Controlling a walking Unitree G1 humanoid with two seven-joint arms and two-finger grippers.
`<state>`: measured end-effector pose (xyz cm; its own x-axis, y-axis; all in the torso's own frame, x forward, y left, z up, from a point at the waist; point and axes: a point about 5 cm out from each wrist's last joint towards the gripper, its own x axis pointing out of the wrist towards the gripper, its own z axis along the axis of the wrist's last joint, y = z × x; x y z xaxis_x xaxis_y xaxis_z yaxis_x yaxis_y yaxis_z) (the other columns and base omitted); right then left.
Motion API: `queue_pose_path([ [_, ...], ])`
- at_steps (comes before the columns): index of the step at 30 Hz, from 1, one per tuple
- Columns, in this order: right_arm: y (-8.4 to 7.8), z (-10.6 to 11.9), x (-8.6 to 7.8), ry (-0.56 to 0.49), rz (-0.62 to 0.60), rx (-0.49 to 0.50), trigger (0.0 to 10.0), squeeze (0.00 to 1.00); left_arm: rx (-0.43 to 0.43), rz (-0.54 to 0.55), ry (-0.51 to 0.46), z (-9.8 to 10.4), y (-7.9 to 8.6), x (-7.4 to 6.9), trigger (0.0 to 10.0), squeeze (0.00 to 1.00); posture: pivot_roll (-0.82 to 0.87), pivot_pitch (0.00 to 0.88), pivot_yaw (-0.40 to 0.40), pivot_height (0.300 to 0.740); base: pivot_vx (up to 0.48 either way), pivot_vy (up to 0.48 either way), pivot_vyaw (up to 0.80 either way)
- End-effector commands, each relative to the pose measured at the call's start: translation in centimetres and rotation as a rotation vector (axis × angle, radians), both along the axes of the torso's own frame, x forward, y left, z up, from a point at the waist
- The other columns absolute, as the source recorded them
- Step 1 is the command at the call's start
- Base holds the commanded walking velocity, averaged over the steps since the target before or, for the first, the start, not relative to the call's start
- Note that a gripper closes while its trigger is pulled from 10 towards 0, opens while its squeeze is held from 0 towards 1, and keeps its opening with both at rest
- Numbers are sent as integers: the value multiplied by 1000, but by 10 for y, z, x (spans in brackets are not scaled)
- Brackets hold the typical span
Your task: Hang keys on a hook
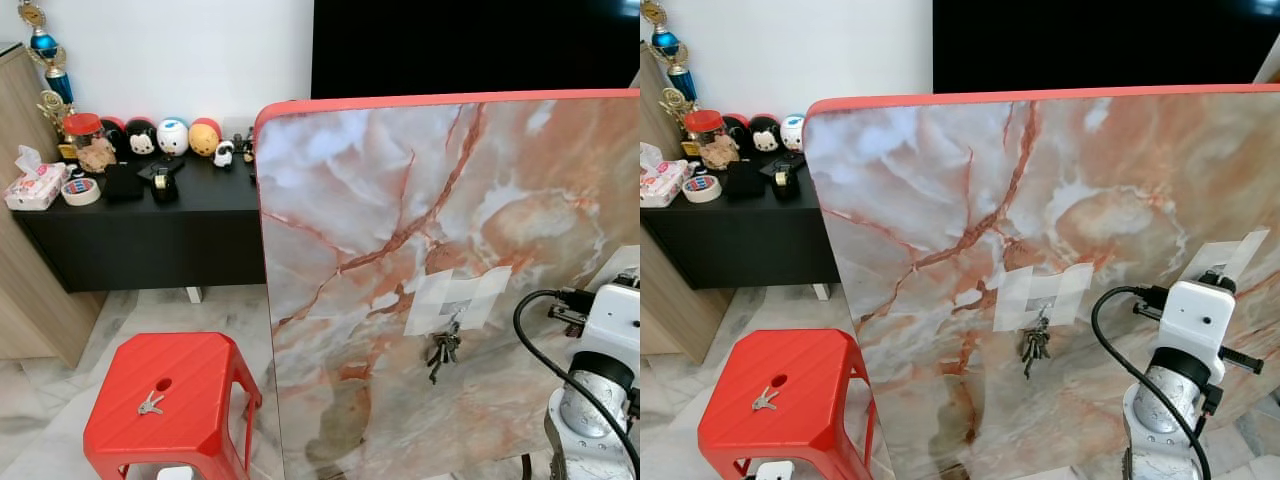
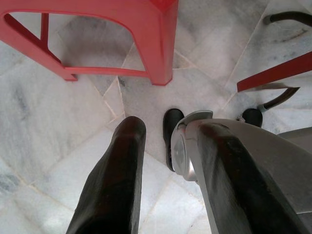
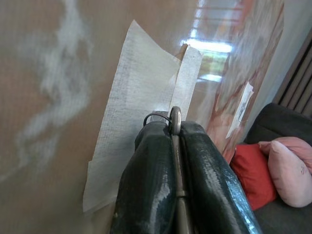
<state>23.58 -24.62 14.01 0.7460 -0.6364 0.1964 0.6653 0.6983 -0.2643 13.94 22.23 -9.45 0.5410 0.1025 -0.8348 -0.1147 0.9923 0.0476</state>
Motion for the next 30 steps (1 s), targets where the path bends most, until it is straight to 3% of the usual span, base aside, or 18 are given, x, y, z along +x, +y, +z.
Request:
queue_pose_path([
  [1, -2, 3, 0, -10, -12, 3, 10000, 0, 1, -17, 11, -1, -2, 0, 10000, 0, 25, 0, -73, 714, 0, 0, 0],
  [18, 0, -9, 12, 72, 38, 34, 10000, 0, 1, -18, 12, -1, -2, 0, 10000, 0, 29, 0, -73, 714, 0, 0, 0],
  [30, 8, -5, 8, 44, 55, 6, 10000, 0, 2, -23, 11, 0, -2, 1, 10000, 0, 29, 0, -72, 714, 0, 0, 0],
])
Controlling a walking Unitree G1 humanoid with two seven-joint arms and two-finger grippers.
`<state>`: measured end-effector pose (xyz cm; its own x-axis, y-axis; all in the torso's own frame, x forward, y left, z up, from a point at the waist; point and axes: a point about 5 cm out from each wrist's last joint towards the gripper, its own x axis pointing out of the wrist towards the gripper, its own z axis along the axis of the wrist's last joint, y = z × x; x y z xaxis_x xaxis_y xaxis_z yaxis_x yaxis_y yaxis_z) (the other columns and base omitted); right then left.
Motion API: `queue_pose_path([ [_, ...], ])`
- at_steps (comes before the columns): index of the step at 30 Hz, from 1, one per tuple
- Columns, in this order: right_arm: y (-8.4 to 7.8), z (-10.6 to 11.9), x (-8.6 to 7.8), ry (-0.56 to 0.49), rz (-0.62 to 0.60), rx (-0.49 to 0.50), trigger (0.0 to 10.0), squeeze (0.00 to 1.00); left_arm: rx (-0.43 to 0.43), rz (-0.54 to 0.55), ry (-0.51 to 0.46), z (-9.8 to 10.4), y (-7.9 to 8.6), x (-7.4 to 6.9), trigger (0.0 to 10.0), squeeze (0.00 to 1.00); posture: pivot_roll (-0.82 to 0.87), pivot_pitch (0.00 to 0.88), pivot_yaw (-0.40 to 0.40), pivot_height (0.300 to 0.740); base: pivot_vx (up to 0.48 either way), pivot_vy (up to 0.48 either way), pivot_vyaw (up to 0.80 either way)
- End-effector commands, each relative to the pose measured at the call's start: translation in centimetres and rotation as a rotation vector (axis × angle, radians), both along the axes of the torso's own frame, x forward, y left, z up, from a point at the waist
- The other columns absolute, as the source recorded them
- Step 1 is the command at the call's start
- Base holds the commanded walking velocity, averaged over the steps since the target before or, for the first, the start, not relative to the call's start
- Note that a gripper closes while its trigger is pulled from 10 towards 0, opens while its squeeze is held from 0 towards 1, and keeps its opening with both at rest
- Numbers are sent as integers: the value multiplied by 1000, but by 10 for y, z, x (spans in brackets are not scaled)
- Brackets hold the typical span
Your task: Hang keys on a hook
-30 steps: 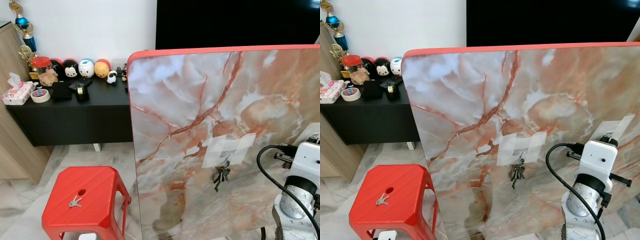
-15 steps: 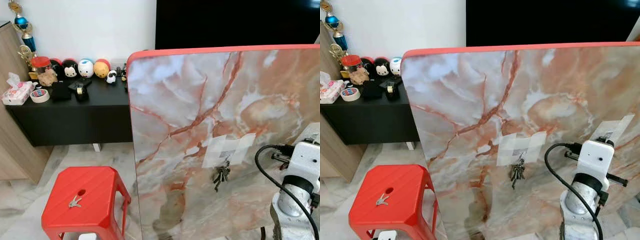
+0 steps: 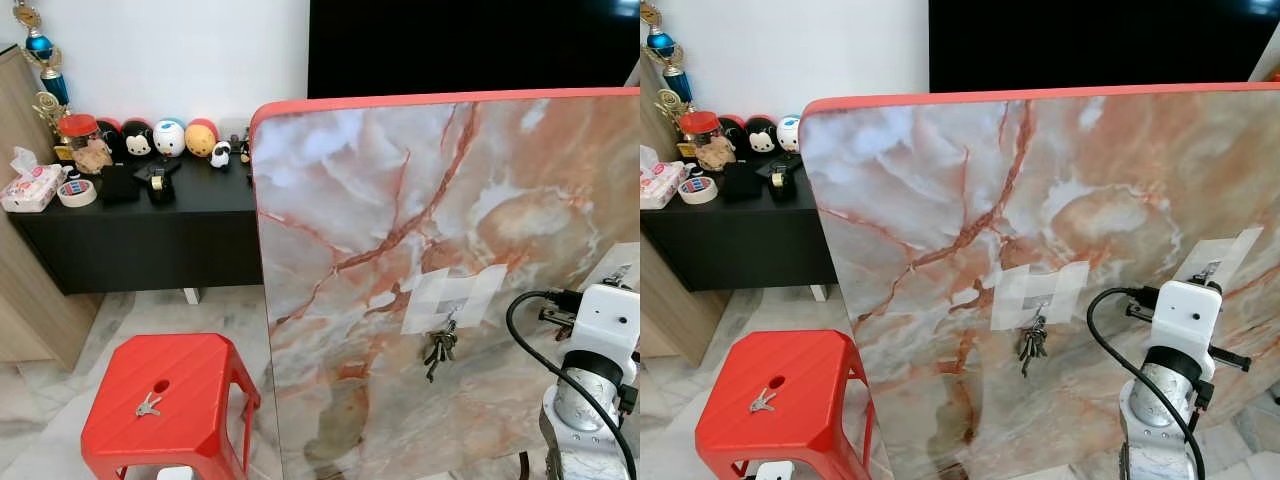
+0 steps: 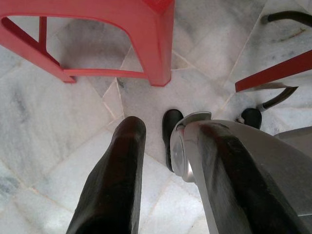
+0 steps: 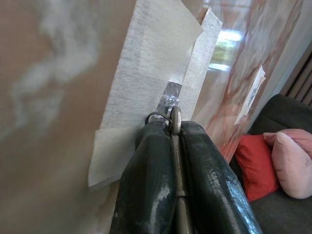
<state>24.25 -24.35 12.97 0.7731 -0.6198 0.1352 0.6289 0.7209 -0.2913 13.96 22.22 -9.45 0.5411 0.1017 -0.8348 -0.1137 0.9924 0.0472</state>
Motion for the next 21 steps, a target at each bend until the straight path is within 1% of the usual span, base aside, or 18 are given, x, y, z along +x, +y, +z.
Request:
queue_pose_path([
  [1, 5, 10, -2, -55, 0, -24, 10000, 0, 3, -20, 11, 0, -1, 1, 10000, 0, 29, 0, -73, 714, 0, 0, 0],
  [2, 5, 10, -5, -63, -9, -14, 10000, 0, 3, -19, 10, 0, -1, 1, 10000, 0, 29, 0, -73, 714, 0, 0, 0],
  [4, 8, 7, -6, -53, 10, 5, 10000, 0, 3, -19, 11, 0, -1, 1, 10000, 0, 26, 0, -73, 714, 0, 0, 0],
  [8, 13, 0, -11, -23, 19, 15, 10000, 0, 2, -22, 11, 0, -2, 1, 10000, 0, 26, 0, -72, 714, 0, 0, 0],
  [12, 13, -1, -12, -19, 17, 20, 10000, 0, 1, -23, 10, 0, -2, 1, 10000, 0, 24, 0, -72, 714, 0, 0, 0],
  [16, 11, -1, -9, -14, 26, 20, 10000, 0, 0, -22, 9, 0, -2, 1, 10000, 0, 26, 0, -75, 714, 0, 0, 0],
  [17, 11, -1, -9, -17, 27, 21, 10000, 447, 0, -21, 9, 0, -2, 1, 10000, 0, 26, 0, -75, 714, 0, 0, 0],
  [18, 11, 0, -9, -19, 27, 21, 10000, 447, 0, -21, 9, 0, -2, 1, 10000, 0, 26, 0, -75, 714, 0, 0, 0],
  [19, 10, 0, -9, -25, 27, 26, 10000, 969, 0, -21, 9, 0, -2, 1, 10000, 0, 26, 0, -75, 714, 0, 0, 0],
  [20, 10, 0, -8, -29, 30, 26, 10000, 1000, 0, -20, 9, 0, -2, 1, 10000, 0, 26, 0, -75, 714, 0, 0, 0],
  [21, 10, 1, -8, -34, 35, 26, 10000, 1000, 0, -20, 10, 0, -2, 1, 10000, 0, 26, 0, -75, 714, 0, 0, 0],
])
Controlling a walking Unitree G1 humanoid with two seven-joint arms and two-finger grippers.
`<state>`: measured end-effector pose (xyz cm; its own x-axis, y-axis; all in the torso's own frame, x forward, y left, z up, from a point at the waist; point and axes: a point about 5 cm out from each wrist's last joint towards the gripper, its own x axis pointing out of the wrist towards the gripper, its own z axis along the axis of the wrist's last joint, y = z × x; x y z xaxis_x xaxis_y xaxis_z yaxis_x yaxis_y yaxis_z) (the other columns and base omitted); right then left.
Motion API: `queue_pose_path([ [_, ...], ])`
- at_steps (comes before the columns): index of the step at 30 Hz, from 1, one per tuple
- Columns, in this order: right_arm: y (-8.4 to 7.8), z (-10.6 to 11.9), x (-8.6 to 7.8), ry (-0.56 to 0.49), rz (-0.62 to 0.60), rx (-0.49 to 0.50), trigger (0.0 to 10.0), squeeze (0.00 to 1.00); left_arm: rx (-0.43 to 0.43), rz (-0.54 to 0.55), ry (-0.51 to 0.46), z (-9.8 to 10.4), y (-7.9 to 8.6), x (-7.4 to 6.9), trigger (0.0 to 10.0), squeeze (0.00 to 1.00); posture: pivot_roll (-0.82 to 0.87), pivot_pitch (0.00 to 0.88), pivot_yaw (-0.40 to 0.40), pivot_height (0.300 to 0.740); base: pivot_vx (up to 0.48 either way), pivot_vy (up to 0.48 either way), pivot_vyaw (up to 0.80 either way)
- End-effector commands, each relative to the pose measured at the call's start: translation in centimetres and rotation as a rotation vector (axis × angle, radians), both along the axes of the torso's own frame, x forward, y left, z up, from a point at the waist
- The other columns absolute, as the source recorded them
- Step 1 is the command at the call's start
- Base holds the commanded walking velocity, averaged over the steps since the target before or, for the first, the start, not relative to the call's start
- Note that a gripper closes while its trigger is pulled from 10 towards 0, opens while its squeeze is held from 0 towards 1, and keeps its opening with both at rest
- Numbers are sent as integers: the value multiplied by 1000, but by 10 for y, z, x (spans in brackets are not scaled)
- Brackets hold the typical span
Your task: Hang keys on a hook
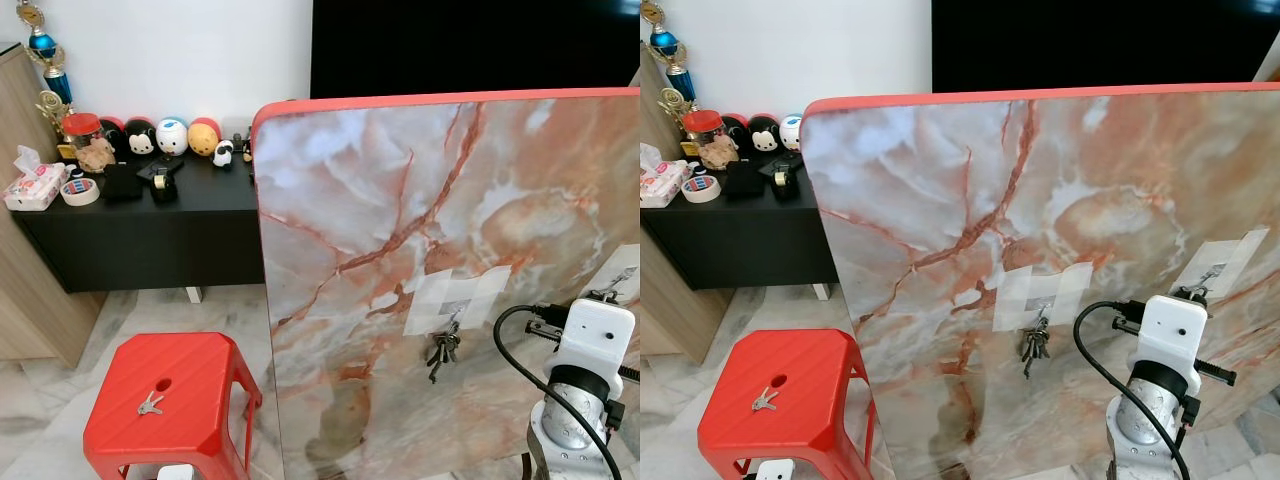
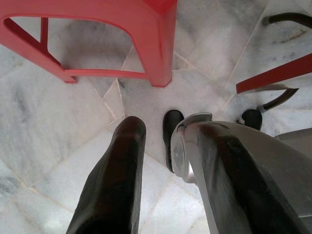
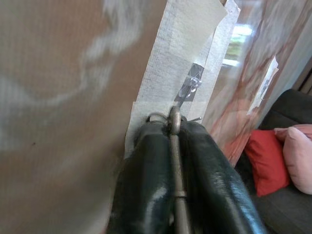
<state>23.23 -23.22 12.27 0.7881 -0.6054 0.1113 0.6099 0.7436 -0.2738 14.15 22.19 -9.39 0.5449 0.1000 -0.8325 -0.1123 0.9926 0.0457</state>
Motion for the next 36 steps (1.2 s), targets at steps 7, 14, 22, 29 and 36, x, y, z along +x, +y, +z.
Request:
queue_pose_path([
  [7, 1, 9, 2, -51, 57, 4, 10000, 1000, 1, -19, 15, -1, -2, -1, 10000, 0, 24, 0, -77, 714, 0, 0, 0],
  [14, 0, -6, -7, 6, 132, 3, 10000, 0, 1, -22, 17, -1, -2, -1, 10000, 0, 21, 0, -77, 714, 0, 0, 0],
  [22, -12, -35, -24, 126, 123, 7, 10000, 0, -1, -21, 18, -1, -2, -2, 10000, 0, 21, 0, -78, 714, 0, 0, 0],
  [29, -5, -94, -36, 328, 255, 233, 10000, 0, -2, -18, 17, -1, -3, -2, 10000, 0, 20, 0, -84, 714, 0, 0, 0],
  [36, -8, -137, -50, 454, 236, 429, 10000, 0, -3, -13, 15, -2, -4, -2, 10000, 0, 34, 0, -90, 714, 0, 0, 0],
])
